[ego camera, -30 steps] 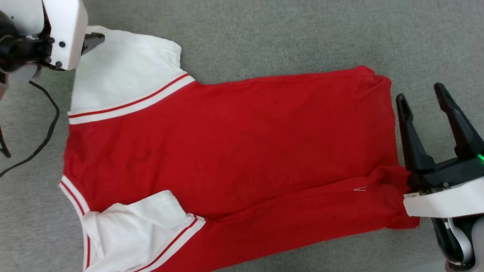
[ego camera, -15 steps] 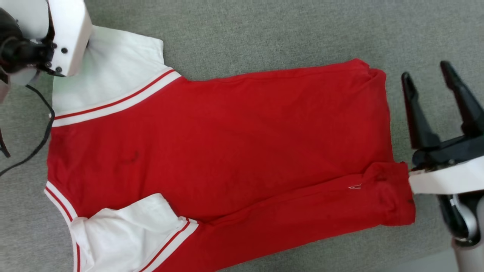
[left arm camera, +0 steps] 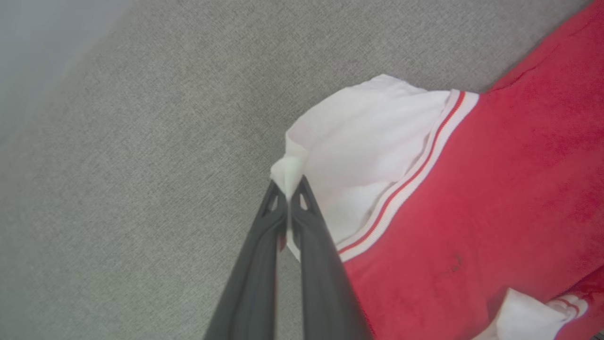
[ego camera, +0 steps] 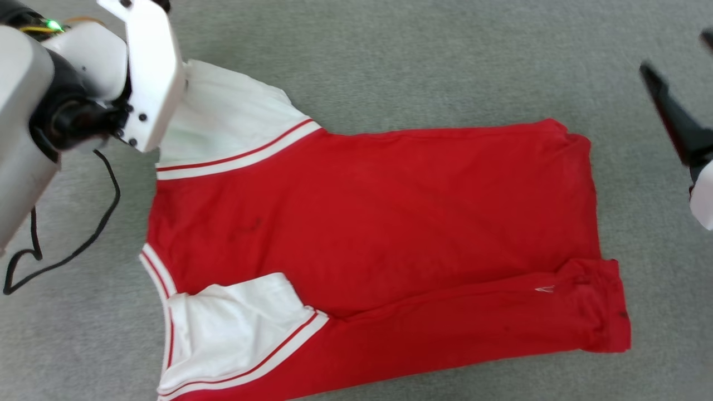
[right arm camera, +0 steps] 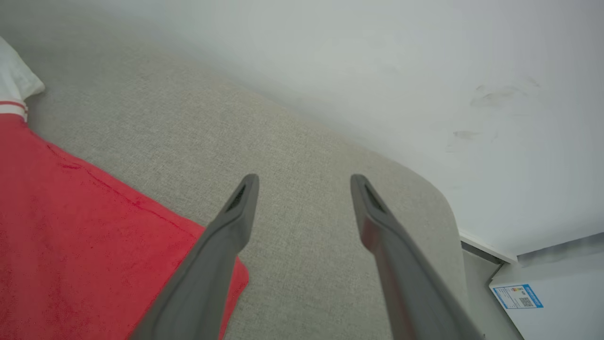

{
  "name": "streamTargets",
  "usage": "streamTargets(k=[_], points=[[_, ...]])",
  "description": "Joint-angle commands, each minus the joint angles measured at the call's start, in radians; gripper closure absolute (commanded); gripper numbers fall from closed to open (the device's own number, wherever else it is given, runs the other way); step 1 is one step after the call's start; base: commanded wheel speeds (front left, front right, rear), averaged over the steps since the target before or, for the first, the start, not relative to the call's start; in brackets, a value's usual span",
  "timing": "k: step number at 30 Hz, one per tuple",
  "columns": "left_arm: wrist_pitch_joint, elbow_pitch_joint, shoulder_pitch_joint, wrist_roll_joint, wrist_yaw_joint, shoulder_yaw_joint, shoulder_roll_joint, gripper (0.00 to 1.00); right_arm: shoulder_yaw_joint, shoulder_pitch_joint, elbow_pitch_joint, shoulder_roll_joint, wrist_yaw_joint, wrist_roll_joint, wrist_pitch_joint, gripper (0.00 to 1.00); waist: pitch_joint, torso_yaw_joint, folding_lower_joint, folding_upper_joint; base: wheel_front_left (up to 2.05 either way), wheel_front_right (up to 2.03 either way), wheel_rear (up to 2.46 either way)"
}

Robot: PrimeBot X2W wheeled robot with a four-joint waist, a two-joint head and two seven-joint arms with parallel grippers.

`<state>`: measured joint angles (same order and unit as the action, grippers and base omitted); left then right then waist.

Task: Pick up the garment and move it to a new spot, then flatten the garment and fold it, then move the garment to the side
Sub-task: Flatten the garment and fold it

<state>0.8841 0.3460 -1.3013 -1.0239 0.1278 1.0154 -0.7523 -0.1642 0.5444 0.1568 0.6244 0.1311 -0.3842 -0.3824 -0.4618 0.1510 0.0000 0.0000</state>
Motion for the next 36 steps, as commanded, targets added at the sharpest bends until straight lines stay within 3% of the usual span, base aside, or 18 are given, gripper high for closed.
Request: streamTargets(k=[1,4,8,13,19,27,28,29,30,36], points=[[-0.01,-0.015,0.016,-0.002,0.0,0.006,-0.004,1.0,-0.025,0.02,-0.007,0.033,-0.001,-0.033,-0.062,0.0,0.021,-0.029,0.0,0.0,0.0,0.0,0.0],[-0.029,-0.059,0.026,-0.01,0.001,0.015,-0.007,1.0,-0.102,0.068,-0.018,0.131,-0.001,-0.147,-0.265,0.0,0.023,-0.054,0.0,0.0,0.0,0.0,0.0],[-0.045,-0.108,0.021,-0.005,0.002,0.033,-0.001,1.0,-0.191,0.139,-0.061,0.206,-0.001,-0.276,-0.492,0.0,0.01,-0.086,0.0,0.0,0.0,0.0,0.0],[-0.071,-0.139,-0.01,0.0,0.001,0.043,0.024,1.0,-0.27,0.24,-0.129,0.214,-0.001,-0.352,-0.685,0.0,-0.021,-0.122,0.0,0.0,0.0,0.0,0.0],[-0.088,-0.154,-0.048,0.006,0.001,0.064,0.048,1.0,-0.314,0.295,-0.242,0.149,-0.001,-0.363,-0.723,0.0,-0.061,-0.153,0.0,0.0,0.0,0.0,0.0],[-0.118,-0.147,-0.068,-0.01,0.002,0.095,0.035,1.0,-0.426,0.226,-0.399,0.059,-0.001,-0.378,-0.655,0.0,-0.088,-0.16,0.0,0.0,0.0,0.0,0.0],[-0.122,-0.144,-0.069,-0.013,0.002,0.098,0.031,1.0,-0.444,0.221,-0.411,0.055,0.0,-0.381,-0.648,0.08,-0.088,-0.158,0.0,0.0,0.0,0.0,0.0],[-0.125,-0.141,-0.069,-0.017,0.002,0.101,0.027,1.0,-0.455,0.222,-0.417,0.052,0.0,-0.387,-0.632,0.78,-0.087,-0.156,0.0,0.0,0.0,0.0,0.0],[-0.131,-0.138,-0.067,-0.019,0.002,0.104,0.024,1.0,-0.461,0.228,-0.422,0.05,0.0,-0.389,-0.611,1.0,-0.084,-0.154,0.0,0.0,0.0,0.0,0.0],[-0.171,-0.116,-0.04,-0.039,0.002,0.118,0.022,1.0,-0.466,0.3,-0.425,0.093,-0.001,-0.405,-0.458,1.0,-0.025,-0.145,0.0,0.0,0.0,0.0,0.0]])
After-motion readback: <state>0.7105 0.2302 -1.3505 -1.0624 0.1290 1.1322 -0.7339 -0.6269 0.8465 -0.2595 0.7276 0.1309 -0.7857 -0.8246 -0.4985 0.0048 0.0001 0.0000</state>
